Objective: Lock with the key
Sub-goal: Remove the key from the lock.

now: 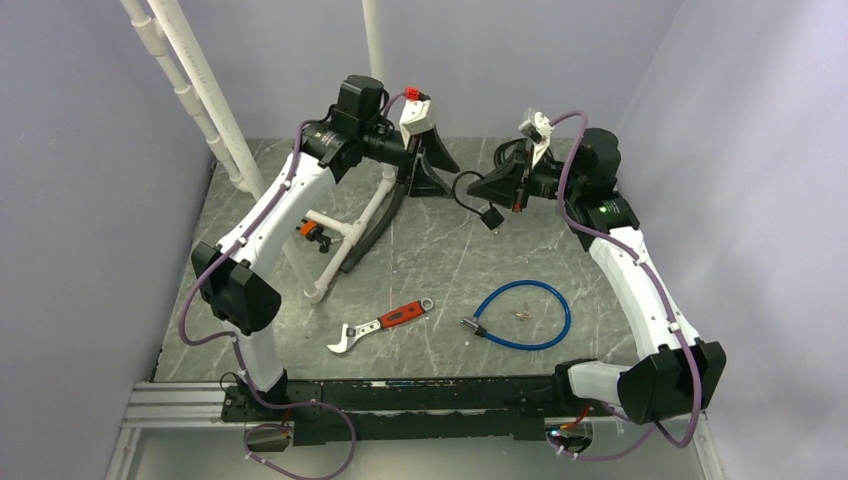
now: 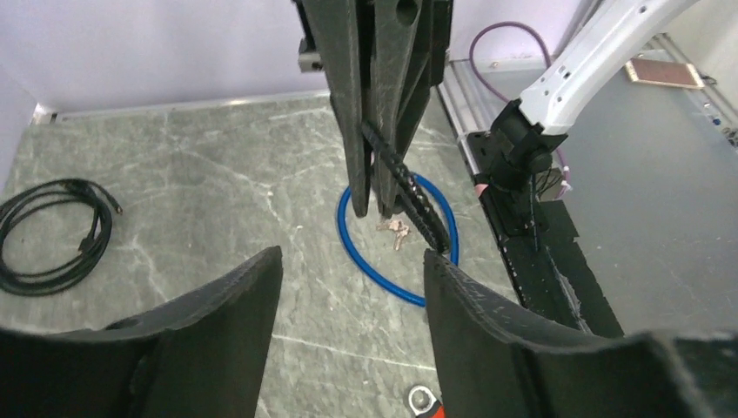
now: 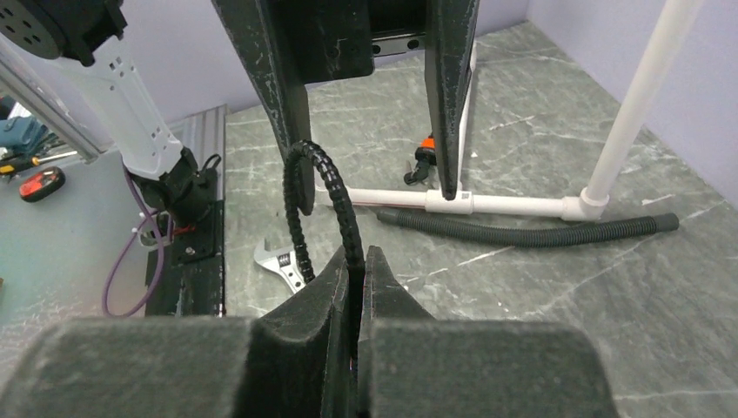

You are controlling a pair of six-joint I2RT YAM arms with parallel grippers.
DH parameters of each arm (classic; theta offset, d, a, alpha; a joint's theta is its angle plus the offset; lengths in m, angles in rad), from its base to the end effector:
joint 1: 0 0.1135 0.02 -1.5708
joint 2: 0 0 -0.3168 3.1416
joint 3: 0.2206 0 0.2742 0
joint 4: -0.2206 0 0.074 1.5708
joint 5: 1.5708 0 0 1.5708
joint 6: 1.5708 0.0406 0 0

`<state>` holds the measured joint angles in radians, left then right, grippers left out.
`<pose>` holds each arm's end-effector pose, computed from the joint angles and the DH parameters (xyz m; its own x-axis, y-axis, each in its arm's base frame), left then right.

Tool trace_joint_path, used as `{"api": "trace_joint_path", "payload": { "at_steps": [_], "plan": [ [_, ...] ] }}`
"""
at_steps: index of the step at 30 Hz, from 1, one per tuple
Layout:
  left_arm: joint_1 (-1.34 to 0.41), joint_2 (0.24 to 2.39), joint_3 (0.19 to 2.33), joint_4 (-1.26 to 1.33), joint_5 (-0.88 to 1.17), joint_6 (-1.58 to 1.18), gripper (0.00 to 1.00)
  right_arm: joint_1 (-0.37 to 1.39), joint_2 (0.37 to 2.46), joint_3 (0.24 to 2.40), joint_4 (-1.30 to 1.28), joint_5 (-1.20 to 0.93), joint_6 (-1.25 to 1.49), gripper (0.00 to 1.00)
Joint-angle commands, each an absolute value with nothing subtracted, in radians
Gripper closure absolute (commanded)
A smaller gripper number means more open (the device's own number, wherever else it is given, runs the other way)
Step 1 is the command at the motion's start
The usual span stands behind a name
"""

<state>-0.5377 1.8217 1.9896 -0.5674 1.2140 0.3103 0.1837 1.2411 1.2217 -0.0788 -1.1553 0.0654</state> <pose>0.3530 -0.2548 0.4899 -0.0371 0.1463 -0.9885 0.9784 -0.1962 -0.0658 0.2646 0.0869 0.4592 -0.1595 -0.0028 -0.9872 -0.9605 0.2312 0.1546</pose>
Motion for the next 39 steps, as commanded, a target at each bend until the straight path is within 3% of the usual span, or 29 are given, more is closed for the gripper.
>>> {"api": "trace_joint_path", "payload": {
  "at_steps": [1, 7, 10, 13, 16, 17, 19, 21, 24, 30, 39],
  "plan": [
    [-0.59, 1.777, 2.018, -0.74, 1.081, 0.527, 0.32, 0.158, 1.181, 1.231, -0.131, -1.169, -0.019, 1.0],
    [-0.641, 1.771, 2.022, -0.741, 1.069, 0.542, 0.3, 0.147, 1.16, 1.213, -0.201, -1.167, -0.078, 1.0],
    [-0.64, 1.756, 2.005, -0.705, 1.075, 0.522, 0.37, 0.147, 1.155, 1.208, -0.208, -1.164, -0.082, 1.0],
    [-0.641, 1.733, 1.967, -0.594, 1.087, 0.438, 0.56, 0.148, 1.156, 1.203, -0.217, -1.165, -0.085, 1.0],
    [-0.641, 1.733, 1.964, -0.55, 1.087, 0.395, 0.92, 0.148, 1.158, 1.206, -0.253, -1.169, -0.117, 1.0],
    [-0.641, 1.737, 1.972, -0.554, 1.078, 0.394, 1.0, 0.147, 1.159, 1.212, -0.28, -1.164, -0.137, 0.96],
    [-0.641, 1.746, 1.991, -0.589, 1.064, 0.412, 1.0, 0.147, 1.169, 1.24, -0.38, -1.155, -0.204, 0.63],
    [-0.641, 1.756, 2.017, -0.622, 1.051, 0.428, 1.0, 0.147, 1.2, 1.296, -0.579, -1.14, -0.325, 0.41],
    [-0.641, 1.767, 2.041, -0.657, 1.044, 0.452, 1.0, 0.147, 1.262, 1.384, -0.828, -1.099, -0.515, 0.31],
    [-0.643, 1.781, 2.063, -0.706, 1.075, 0.501, 1.0, 0.147, 1.299, 1.421, -0.931, -1.072, -0.612, 0.34],
    [-0.647, 1.805, 2.105, -0.752, 1.065, 0.521, 1.0, 0.156, 1.315, 1.435, -0.921, -1.059, -0.627, 0.6]
  ]
}}
